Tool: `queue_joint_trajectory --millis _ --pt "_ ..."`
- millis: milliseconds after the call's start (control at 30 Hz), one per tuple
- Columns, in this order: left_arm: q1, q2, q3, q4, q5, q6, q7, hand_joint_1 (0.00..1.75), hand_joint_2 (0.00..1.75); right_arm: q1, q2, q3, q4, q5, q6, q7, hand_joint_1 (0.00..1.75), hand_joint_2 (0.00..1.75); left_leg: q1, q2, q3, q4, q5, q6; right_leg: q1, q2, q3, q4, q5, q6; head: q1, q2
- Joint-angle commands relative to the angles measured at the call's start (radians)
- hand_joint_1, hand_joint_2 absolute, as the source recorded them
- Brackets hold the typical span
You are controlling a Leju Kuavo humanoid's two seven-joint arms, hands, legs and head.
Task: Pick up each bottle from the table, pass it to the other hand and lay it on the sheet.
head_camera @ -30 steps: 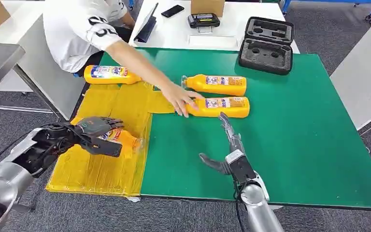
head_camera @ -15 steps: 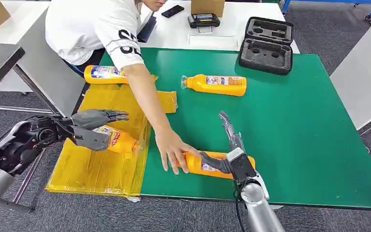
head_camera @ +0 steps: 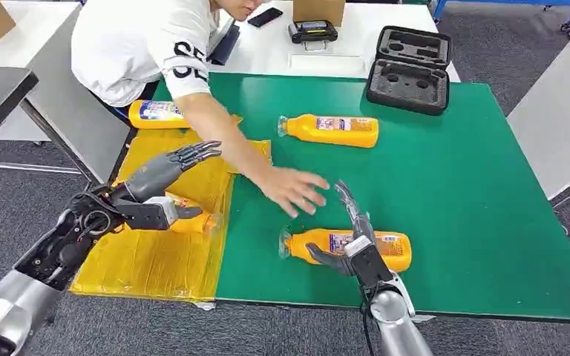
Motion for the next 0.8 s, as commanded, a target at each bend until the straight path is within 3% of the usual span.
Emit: queue_joint_trajectory --millis 33,133,233,300,400,500,633,800 --pt "0.202 -0.224 0.236 -0.142 0.051 0.167 0.057 0.00 1.75 0.043 -0.008 -0.053 -0.127 0.046 -0.004 0.048 0.00 1.75 0.000 -0.002 0.004 0.000 -0.002 0.000 0.000 -0.002 0.005 -0.001 -0.003 0.000 0.001 0.000" --pt "0.435 -0.385 0.400 -0.332 0.227 0.359 0.007 0.00 1.75 0.022 -0.036 -0.039 -0.190 0.124 -0.037 0.089 0.00 1.75 0.000 0.001 0.006 -0.001 -0.003 0.000 0.000 0.000 0.007 -0.001 -0.003 -0.001 0.001 0.000" --pt "0.544 -0.424 0.371 -0.422 0.213 0.474 -0.029 0.00 1.75 0.043 -0.056 -0.036 -0.265 0.159 -0.037 0.137 0.00 1.75 -0.002 0.006 0.006 -0.001 -0.005 0.000 -0.002 0.005 0.006 -0.002 -0.003 0.000 0.000 0.000" --pt "0.579 -0.452 0.357 -0.438 0.245 0.498 -0.049 0.00 1.75 0.040 -0.088 -0.029 -0.274 0.187 -0.034 0.169 0.00 1.75 -0.001 0.002 0.005 0.000 -0.007 0.000 -0.002 0.002 0.005 -0.001 -0.004 0.000 0.001 0.000" --pt "0.594 -0.470 0.332 -0.418 0.252 0.554 -0.064 0.00 1.75 0.012 -0.162 -0.012 -0.226 0.231 0.018 0.282 0.00 1.75 -0.001 -0.001 0.006 0.000 -0.006 0.000 -0.001 -0.001 0.006 -0.002 -0.004 0.000 0.001 0.000" --pt "0.587 -0.471 0.320 -0.403 0.265 0.562 -0.061 0.00 1.75 0.007 -0.204 -0.013 -0.209 0.266 0.019 0.298 0.00 1.75 -0.001 0.000 0.003 0.000 -0.005 0.001 -0.001 -0.001 0.005 -0.002 -0.003 0.000 0.001 0.000" --pt "0.584 -0.462 0.300 -0.365 0.270 0.593 -0.056 0.00 1.75 -0.015 -0.272 0.025 -0.159 0.338 0.086 0.399 0.00 1.75 -0.001 -0.001 0.001 -0.001 -0.004 0.002 -0.002 0.000 0.002 -0.002 -0.002 0.000 0.001 0.000" --pt "0.576 -0.446 0.254 -0.312 0.286 0.618 -0.068 0.00 1.75 -0.029 -0.356 0.046 -0.113 0.307 0.117 0.401 0.00 1.75 -0.001 -0.002 0.005 -0.001 -0.005 0.002 -0.001 0.000 0.007 -0.003 -0.002 0.000 0.001 0.000"
